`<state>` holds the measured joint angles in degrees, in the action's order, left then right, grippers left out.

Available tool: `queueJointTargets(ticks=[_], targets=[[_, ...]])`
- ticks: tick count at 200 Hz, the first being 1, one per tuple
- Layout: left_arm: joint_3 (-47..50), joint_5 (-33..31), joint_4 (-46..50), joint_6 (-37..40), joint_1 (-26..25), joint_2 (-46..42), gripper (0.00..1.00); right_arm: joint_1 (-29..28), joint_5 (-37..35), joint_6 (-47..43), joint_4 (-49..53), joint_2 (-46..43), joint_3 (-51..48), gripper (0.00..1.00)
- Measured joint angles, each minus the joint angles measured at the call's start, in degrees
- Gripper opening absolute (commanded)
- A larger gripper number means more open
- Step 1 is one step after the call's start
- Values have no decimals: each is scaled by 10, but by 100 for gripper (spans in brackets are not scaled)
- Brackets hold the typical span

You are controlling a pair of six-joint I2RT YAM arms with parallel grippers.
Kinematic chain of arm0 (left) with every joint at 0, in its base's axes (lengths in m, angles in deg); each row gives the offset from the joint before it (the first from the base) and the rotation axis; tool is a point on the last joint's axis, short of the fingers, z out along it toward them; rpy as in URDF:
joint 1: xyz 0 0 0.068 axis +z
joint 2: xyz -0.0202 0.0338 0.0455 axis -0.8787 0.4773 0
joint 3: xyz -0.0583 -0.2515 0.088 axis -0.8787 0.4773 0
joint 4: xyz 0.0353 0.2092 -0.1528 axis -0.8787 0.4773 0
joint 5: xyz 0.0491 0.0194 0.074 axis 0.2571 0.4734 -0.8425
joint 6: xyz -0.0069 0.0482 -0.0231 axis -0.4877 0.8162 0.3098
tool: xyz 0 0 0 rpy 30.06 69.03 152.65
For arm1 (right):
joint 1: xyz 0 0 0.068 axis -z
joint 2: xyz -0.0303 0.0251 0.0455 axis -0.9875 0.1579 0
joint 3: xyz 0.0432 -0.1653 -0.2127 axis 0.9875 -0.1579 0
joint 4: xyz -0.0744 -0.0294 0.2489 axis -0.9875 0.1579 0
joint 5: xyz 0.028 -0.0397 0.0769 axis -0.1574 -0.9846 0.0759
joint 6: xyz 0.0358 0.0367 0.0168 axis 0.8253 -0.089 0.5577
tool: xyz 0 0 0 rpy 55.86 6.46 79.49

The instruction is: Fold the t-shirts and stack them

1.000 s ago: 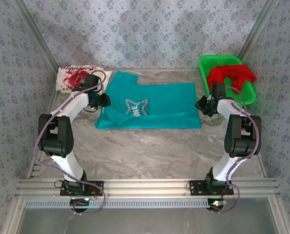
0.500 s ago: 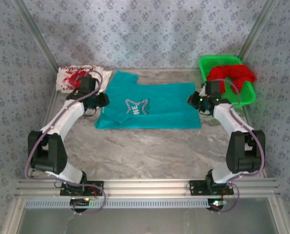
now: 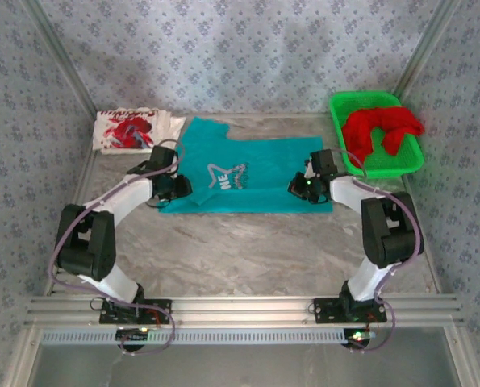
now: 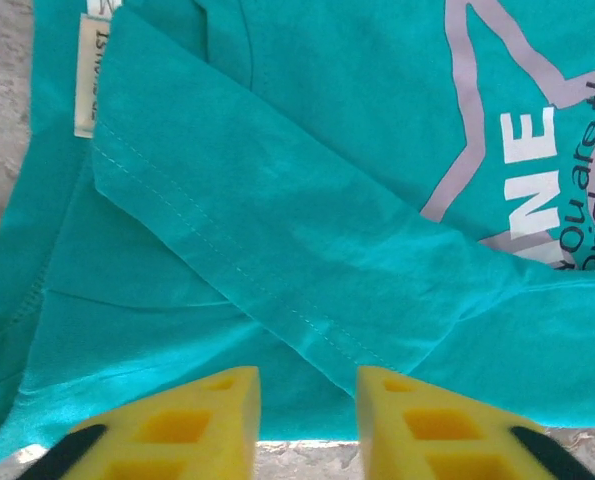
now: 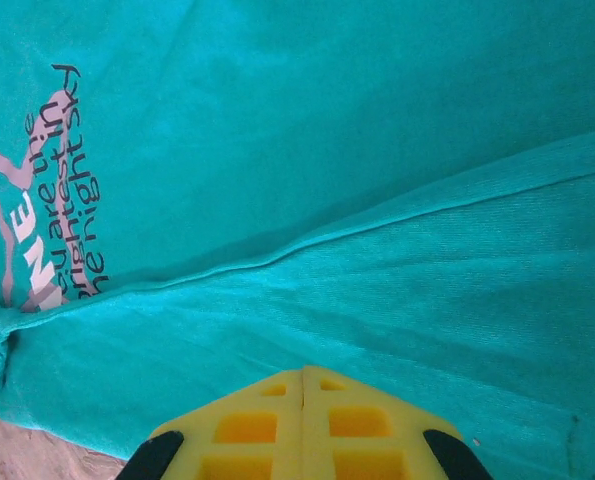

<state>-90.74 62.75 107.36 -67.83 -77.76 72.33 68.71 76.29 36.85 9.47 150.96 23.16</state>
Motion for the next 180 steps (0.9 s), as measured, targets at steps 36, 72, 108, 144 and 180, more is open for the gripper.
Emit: queueJointTargets(ticks=[36,72,108,144,180], targets=[[0,5,-17,-12,-6,37,44,-1,0,0,-5,19,0,0],[-1,5,-29,-18,-11,77,43,-1,-1,0,-12,31,0,0],[-12,2,-39,-29,-12,107,23,1,0,0,-15,43,0,0],[-36,-10,-41,-29,-14,119,1,2,1,0,-17,43,0,0],[-66,-26,-25,-28,-19,119,18,2,2,0,-17,43,0,0]])
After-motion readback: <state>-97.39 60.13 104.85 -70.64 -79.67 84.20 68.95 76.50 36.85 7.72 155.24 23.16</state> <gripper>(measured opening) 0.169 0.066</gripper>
